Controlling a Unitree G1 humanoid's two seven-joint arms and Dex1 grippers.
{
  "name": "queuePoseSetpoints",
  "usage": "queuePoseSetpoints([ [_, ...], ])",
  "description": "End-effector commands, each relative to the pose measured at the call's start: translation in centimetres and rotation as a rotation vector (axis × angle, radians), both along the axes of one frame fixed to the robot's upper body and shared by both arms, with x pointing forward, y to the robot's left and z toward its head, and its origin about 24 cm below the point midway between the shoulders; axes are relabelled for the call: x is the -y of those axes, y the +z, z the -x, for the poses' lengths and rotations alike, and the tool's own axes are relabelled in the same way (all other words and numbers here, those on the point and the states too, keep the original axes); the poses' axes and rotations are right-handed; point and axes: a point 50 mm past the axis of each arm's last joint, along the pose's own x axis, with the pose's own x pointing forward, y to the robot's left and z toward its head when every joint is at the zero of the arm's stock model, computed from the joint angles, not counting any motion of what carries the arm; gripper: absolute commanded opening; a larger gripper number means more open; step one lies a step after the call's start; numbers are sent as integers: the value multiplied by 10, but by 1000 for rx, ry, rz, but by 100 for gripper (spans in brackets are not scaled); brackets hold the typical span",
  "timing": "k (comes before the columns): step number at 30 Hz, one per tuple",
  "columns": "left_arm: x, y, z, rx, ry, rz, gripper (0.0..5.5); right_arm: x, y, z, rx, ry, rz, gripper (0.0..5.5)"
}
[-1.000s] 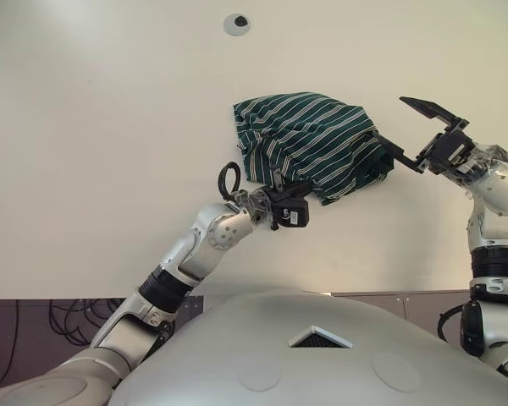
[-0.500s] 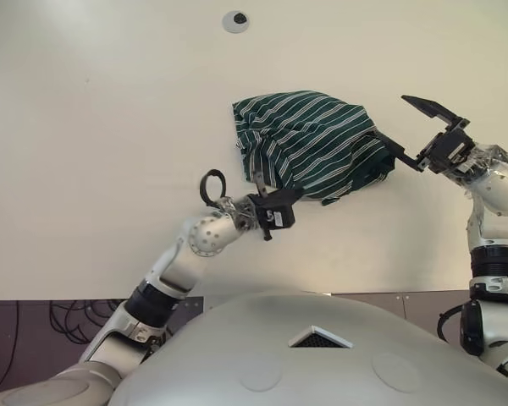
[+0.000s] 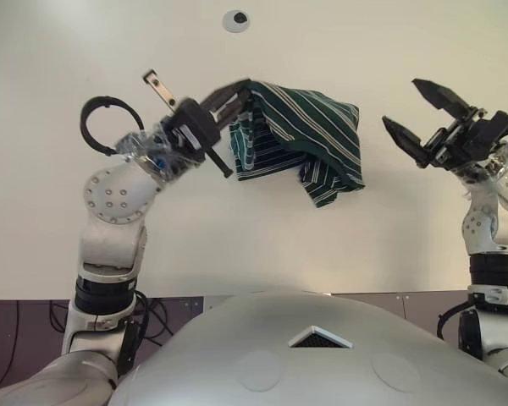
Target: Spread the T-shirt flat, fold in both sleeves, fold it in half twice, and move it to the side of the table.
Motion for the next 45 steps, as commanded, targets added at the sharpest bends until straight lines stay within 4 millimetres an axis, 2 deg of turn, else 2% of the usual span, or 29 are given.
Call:
queuePoseSetpoints([
  [1,-7,11,-6,-45,2,132,2,-17,-28,17,-173,63,-15,307],
  [3,-8,12,-7,-71,-17,164,2,-27,-40,28,-247,78,-92,307],
  [6,-9,15,-6,-101,-36,232,2,-45,-62,44,-241,64,-81,307],
  [10,-10,26,-9,-120,-60,350,2,-72,-75,64,-303,8,-247,307],
  [13,-10,36,-11,-128,-84,373,2,-85,-87,74,-386,6,-264,307],
  [17,-9,51,-12,-134,-114,410,2,-96,-100,78,-448,-54,-270,307],
  [26,-6,66,-5,-137,-125,413,2,-113,-108,76,-456,-112,-280,307],
  [32,-4,70,-3,-134,-131,413,0,-111,-110,75,-479,-133,-310,187],
  [42,-3,73,-1,-134,-135,427,0,-114,-108,77,-521,-102,-376,23],
  [45,-4,73,-1,-132,-133,427,0,-114,-108,77,-527,-99,-378,2],
])
